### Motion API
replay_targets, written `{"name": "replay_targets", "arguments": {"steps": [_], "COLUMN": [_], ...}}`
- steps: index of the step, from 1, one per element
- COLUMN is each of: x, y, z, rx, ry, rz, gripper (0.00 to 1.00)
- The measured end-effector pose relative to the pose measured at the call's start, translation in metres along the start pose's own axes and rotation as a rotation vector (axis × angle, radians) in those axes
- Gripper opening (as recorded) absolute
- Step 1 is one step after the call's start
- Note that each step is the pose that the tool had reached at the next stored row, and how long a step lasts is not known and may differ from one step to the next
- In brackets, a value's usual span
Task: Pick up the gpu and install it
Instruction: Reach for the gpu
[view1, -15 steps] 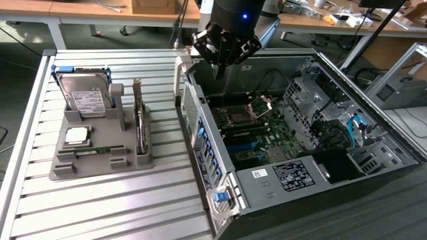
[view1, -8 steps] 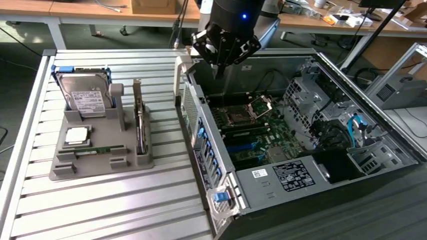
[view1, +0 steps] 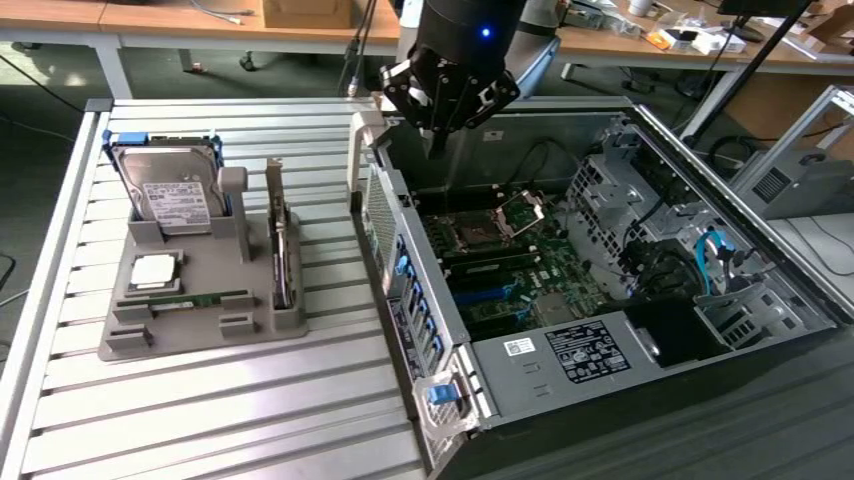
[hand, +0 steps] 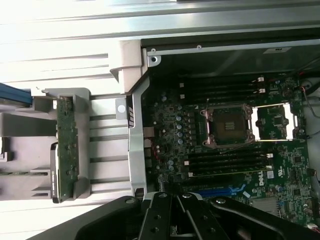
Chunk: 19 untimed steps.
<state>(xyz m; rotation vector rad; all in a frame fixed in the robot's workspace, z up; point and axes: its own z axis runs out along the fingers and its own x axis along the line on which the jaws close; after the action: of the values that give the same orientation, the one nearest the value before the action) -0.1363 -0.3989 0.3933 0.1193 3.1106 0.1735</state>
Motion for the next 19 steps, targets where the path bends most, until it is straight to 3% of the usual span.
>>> {"name": "replay_targets", "arguments": {"steps": [19], "x": [0.0042], "y": [-0.0003], "z": [-0.0001], "rx": [0.0000], "ry": [0.0000], "rz": [0.000], "gripper": [0.11]}}
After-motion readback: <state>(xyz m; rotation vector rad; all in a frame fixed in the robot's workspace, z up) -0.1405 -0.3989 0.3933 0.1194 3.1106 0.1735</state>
